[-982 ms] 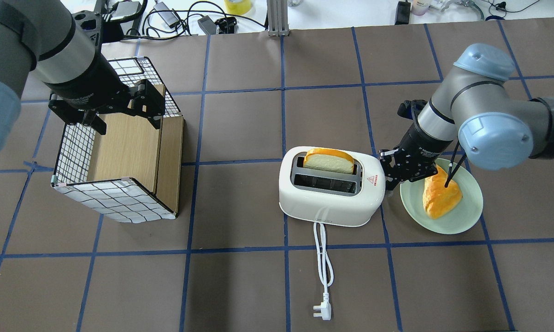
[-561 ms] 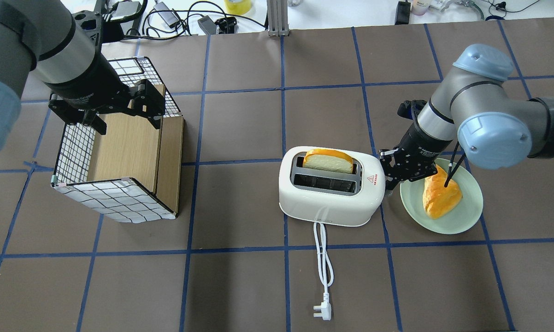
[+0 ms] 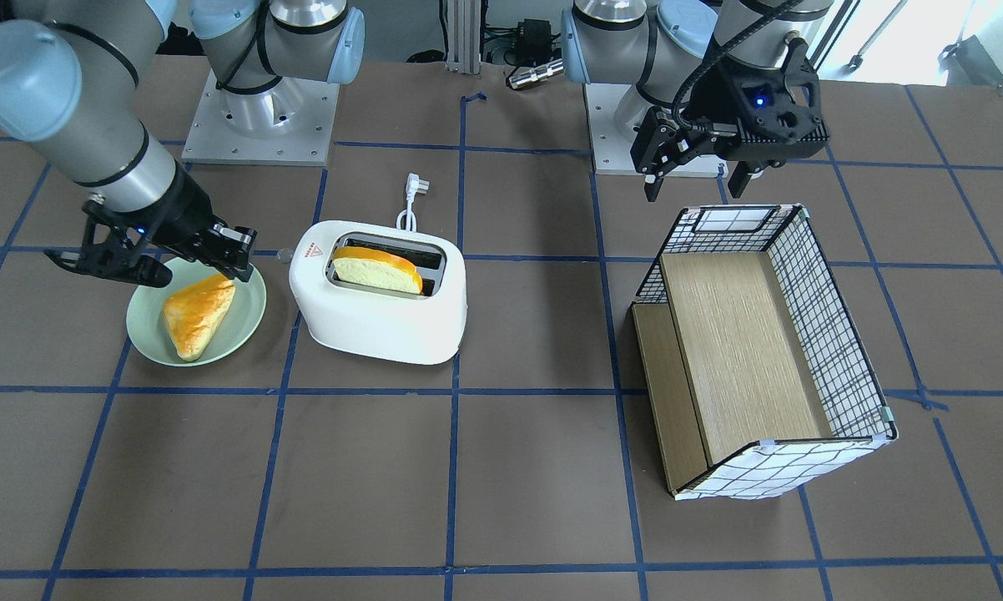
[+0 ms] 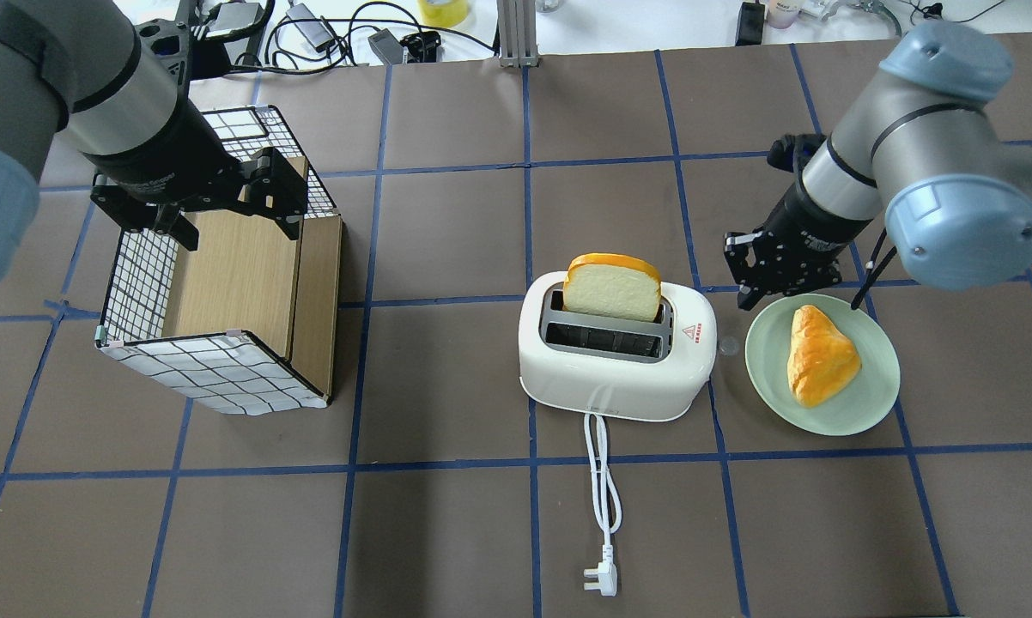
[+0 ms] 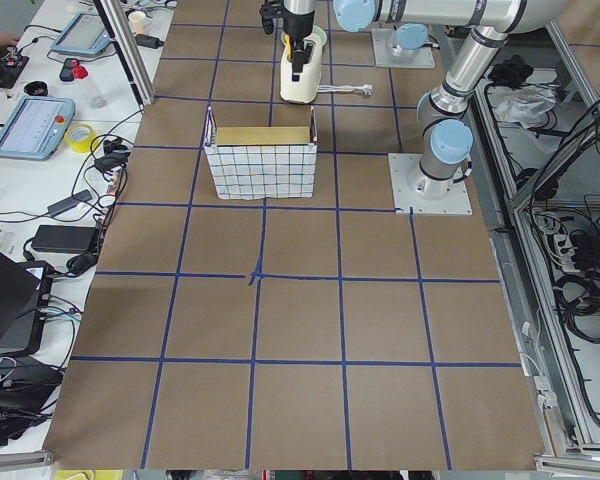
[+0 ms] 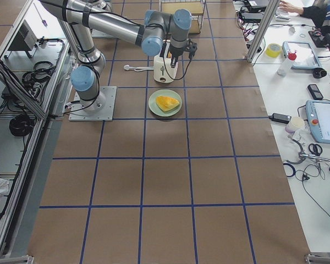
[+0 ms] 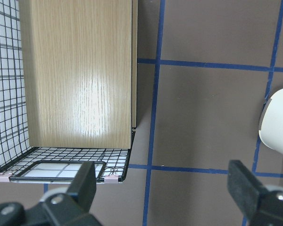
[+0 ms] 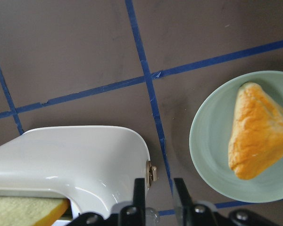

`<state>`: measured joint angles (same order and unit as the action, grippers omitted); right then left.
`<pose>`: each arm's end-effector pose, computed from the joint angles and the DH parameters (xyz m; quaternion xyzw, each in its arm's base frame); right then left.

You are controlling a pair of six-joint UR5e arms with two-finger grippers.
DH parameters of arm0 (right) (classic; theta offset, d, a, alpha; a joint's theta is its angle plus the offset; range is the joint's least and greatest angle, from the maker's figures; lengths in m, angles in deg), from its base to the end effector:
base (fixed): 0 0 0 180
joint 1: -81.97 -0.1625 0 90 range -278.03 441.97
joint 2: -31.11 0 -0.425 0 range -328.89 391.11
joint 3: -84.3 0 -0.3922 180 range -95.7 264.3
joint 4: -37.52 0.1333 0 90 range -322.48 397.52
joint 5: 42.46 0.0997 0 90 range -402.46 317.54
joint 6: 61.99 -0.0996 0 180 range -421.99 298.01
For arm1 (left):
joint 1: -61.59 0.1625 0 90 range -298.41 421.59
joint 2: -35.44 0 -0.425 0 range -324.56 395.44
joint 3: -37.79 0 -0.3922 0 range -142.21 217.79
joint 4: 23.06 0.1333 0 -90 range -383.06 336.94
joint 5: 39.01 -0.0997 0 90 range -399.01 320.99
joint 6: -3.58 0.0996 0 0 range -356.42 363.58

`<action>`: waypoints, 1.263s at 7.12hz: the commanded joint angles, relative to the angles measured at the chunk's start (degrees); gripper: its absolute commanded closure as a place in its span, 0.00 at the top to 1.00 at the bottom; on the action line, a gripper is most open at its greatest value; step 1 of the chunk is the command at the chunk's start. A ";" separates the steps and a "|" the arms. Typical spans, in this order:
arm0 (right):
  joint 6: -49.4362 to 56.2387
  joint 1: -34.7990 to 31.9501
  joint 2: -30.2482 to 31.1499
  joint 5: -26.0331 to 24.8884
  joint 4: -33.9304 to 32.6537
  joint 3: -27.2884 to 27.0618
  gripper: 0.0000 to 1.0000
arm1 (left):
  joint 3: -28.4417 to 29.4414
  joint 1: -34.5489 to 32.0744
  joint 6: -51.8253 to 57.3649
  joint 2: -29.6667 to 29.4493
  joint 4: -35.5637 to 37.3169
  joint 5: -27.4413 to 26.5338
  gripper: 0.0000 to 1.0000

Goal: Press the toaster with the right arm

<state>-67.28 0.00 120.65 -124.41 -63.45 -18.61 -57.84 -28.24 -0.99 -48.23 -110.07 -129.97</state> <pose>0.0787 -0.4963 0.3941 0.1171 0.9904 0.0192 0.0707 -0.1303 -0.4516 0.4967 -0.0416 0.9986 -0.0325 0.0071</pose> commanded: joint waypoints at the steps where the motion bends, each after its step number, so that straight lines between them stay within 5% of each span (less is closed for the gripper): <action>1: -0.59 -0.30 0.98 -2.68 9.42 12.85 0.99 | 0.00 0.00 0.00 0.00 0.00 0.00 1.00; 4: -6.78 -5.54 0.89 -5.83 13.96 20.64 1.00 | 0.00 0.00 0.00 0.00 0.00 0.00 1.00; 9: -7.27 -10.67 0.28 -9.10 12.90 19.68 1.00 | 0.00 0.00 0.00 0.00 0.00 0.00 1.00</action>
<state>-74.65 -10.57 120.97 -133.43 -50.49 1.11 -57.84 -28.24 -0.99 -48.23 -110.08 -129.98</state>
